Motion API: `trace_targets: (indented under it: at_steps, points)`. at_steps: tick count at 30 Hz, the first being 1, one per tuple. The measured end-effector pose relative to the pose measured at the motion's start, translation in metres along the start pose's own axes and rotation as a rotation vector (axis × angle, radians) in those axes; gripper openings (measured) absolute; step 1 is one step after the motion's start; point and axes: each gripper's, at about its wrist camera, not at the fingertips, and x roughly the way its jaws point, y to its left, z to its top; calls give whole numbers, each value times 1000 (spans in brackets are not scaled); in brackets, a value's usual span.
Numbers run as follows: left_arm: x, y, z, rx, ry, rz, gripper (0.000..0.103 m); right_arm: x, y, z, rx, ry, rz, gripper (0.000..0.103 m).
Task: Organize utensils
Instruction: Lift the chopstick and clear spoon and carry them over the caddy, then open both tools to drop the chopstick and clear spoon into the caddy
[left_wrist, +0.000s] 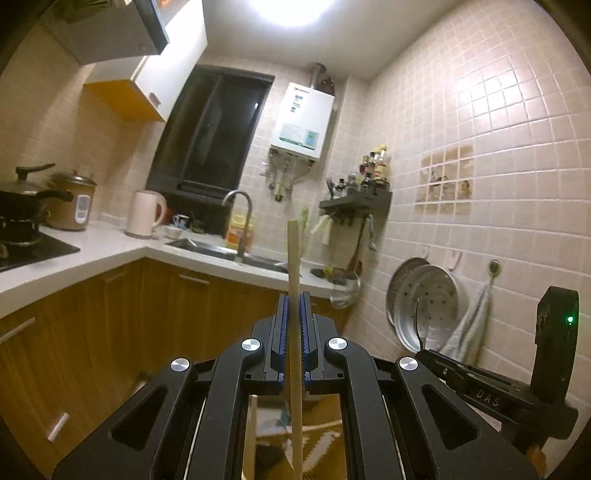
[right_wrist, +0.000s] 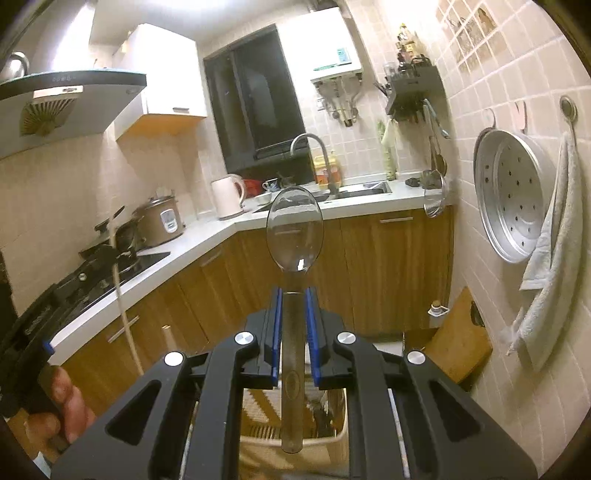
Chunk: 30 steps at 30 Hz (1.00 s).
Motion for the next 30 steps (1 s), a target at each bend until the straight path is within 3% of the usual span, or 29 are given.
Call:
trace_targets:
  at_steps: [15,27,30]
  points:
    - [27,20,-29,-4,-4,65,4,34,6,-29,-70,-82,-105,11]
    - [23,19,-49,74,46,57,5,36,-3,-48,-77,-56,-100,11]
    - [19,22,-53,105,70,67,16,31,-5,-51,-91,-27,-88,13]
